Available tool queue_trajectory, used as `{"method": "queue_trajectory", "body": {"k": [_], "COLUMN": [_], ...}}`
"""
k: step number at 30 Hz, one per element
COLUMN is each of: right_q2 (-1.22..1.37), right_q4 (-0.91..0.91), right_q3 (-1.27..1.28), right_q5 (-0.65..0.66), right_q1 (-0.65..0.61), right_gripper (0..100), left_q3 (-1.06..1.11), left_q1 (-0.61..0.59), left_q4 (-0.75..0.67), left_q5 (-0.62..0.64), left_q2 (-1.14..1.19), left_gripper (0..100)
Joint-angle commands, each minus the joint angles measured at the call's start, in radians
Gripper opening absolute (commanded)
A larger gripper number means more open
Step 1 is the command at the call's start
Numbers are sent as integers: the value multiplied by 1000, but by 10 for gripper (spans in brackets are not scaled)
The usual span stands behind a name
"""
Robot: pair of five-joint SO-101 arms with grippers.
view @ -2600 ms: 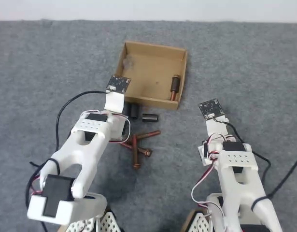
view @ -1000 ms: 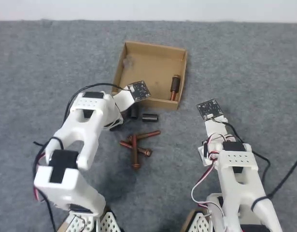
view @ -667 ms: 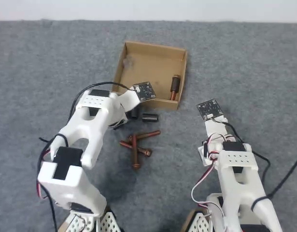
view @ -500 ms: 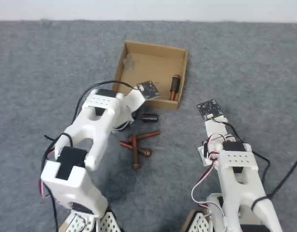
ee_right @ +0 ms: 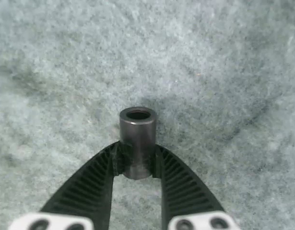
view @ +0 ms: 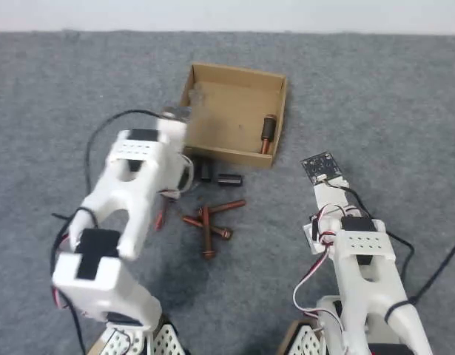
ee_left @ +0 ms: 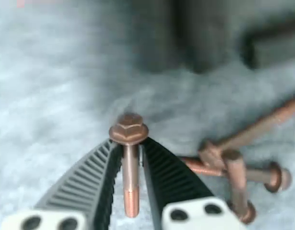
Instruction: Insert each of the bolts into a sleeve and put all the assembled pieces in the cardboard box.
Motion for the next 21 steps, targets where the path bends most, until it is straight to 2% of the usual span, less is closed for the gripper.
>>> {"method": "queue_trajectory", "body": {"k": [1, 8, 10, 14, 21], "right_q2": [-42, -42, -42, -42, -42], "right_q4": [-18, -18, -18, -18, -18], "right_q3": [-6, -6, -6, -6, -6], "right_q5": [15, 15, 15, 15, 15], "right_q1": [7, 7, 7, 7, 7], "right_gripper": [7, 7, 7, 7, 7], "left_q3": [-10, 217, 255, 262, 199], "left_q1": [-69, -69, -55, -54, -57], "left_q4": [-51, -319, -362, -379, -376], "left_q5": [140, 247, 273, 308, 304], "left_q2": [-170, -327, -334, -284, -157], "left_gripper": [10, 14, 47, 135, 92]}}
